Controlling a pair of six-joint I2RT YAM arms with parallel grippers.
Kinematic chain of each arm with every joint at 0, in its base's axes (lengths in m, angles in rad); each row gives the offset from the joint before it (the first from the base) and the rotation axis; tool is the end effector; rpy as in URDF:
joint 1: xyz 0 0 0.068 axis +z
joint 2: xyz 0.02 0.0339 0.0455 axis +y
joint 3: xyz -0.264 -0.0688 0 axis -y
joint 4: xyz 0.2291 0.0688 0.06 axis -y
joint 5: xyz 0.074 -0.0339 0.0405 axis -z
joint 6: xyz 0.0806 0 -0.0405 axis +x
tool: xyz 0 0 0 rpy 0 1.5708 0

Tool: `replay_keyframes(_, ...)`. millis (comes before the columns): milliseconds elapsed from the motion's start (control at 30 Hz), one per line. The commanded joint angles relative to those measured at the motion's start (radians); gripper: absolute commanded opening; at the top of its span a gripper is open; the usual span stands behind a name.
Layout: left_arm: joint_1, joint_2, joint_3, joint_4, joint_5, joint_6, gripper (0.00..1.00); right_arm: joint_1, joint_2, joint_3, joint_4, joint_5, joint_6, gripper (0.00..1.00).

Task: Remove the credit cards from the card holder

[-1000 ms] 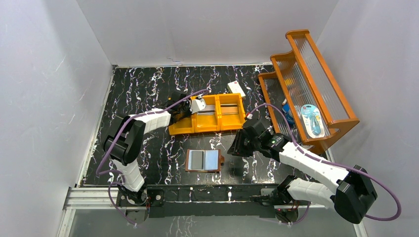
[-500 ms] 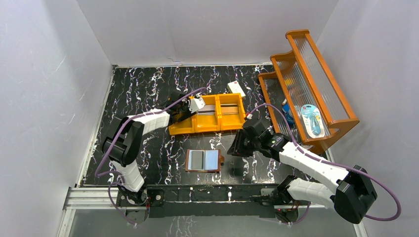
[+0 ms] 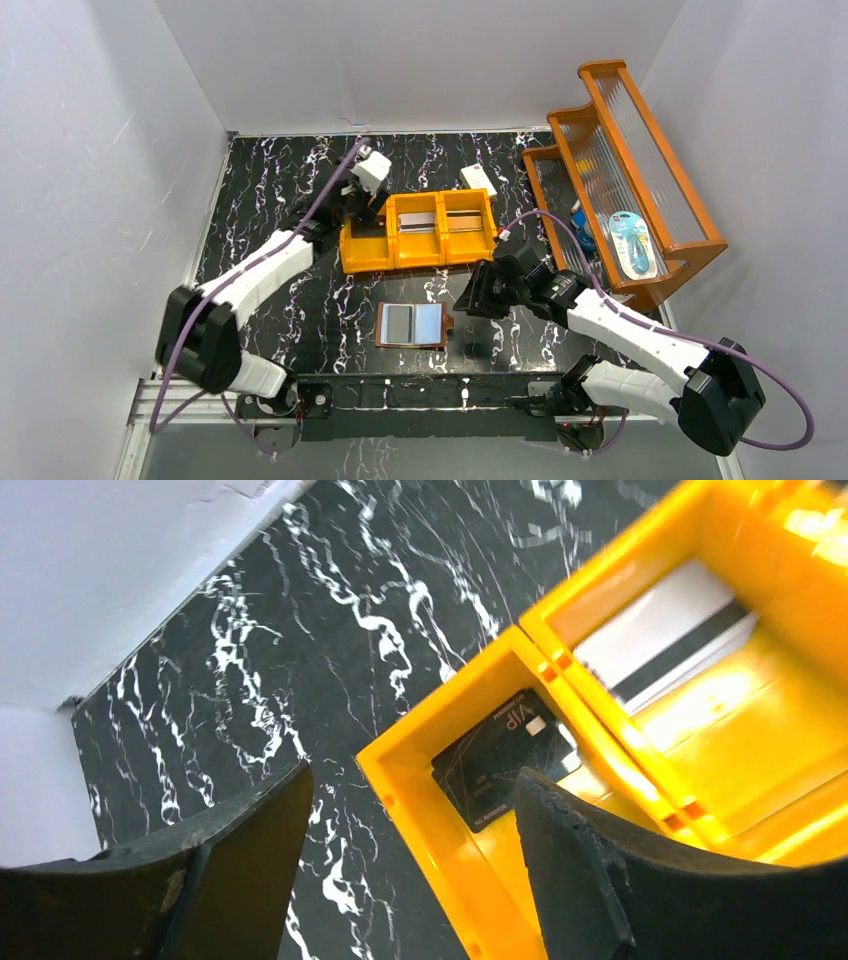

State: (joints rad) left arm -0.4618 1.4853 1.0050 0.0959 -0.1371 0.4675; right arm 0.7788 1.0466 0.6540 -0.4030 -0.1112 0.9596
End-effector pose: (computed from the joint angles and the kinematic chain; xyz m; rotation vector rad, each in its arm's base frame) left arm 0.3370 -0.1554 0.2662 0.7939 1.7854 0.1378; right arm 0.1577 0.1682 0.1998 0.1744 2.5728 0.8965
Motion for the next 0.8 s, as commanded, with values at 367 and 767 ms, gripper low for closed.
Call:
replay_keyframes(367, 0.008, -0.507, -0.085, -0.445, 0.145, -0.768, 0.85, 0.010, 0.119, 0.066, 0.272, -0.131, 0.078, 0.56)
replay_keyframes(767, 0.007, -0.528, -0.277, -0.470, 0.465, -1.120, 0.79, 0.101, 0.318, 0.093, 0.397, -0.113, 0.169, 0.52)
